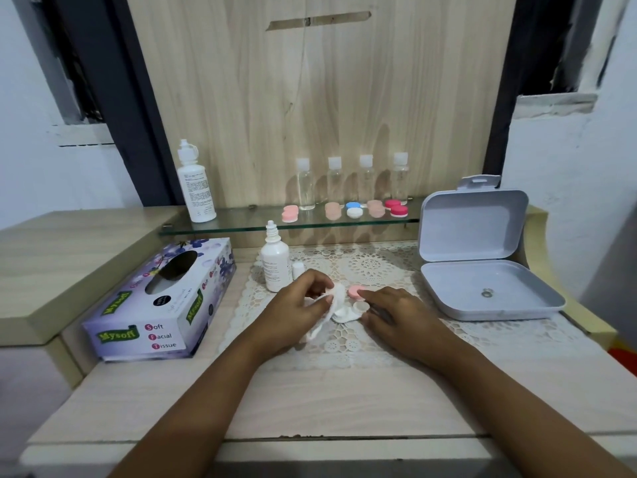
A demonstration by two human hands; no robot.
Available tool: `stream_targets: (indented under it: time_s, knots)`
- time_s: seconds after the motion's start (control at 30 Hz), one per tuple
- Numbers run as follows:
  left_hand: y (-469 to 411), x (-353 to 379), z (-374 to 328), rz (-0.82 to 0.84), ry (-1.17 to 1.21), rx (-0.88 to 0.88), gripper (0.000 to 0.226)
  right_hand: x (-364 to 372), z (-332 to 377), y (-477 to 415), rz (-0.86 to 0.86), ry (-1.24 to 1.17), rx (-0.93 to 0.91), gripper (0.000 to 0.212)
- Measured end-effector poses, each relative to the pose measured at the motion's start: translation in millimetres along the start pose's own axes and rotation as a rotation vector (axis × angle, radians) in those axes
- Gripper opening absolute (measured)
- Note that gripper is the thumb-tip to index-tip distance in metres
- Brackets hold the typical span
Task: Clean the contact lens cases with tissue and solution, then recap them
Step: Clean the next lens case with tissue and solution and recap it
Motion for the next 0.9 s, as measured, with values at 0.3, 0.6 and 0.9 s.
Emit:
stream_targets:
  time_s: [0.3, 0.6, 0.9]
  knots:
    - [-0.9, 10.8, -12.4, 0.08, 0.445, -0.07, 0.02, -13.7, -1.2, -1.1, -0.183, -0.133, -0.01, 0.049]
    - [-1.0, 16.8, -14.3, 0.07, 0.493, -0.119, 0.025, -20.7, 8.9, 1.9, -0.169, -0.668, 0.059, 0.011]
    - [0.9, 23.1, -15.6, 0.025, 0.243, 0.024, 0.004, -26.8, -3.6, -0.7, -0.139, -1.272, 0.315, 0.026]
Point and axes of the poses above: each hand's wrist, its own y-axis away from the middle knuckle, its own x-axis out of the palm, z = x × y, the point moved 6 cm from there along -y, towards the middle knuckle, and after that the axes turned 8 degrees about y, right-handed, at the moved point
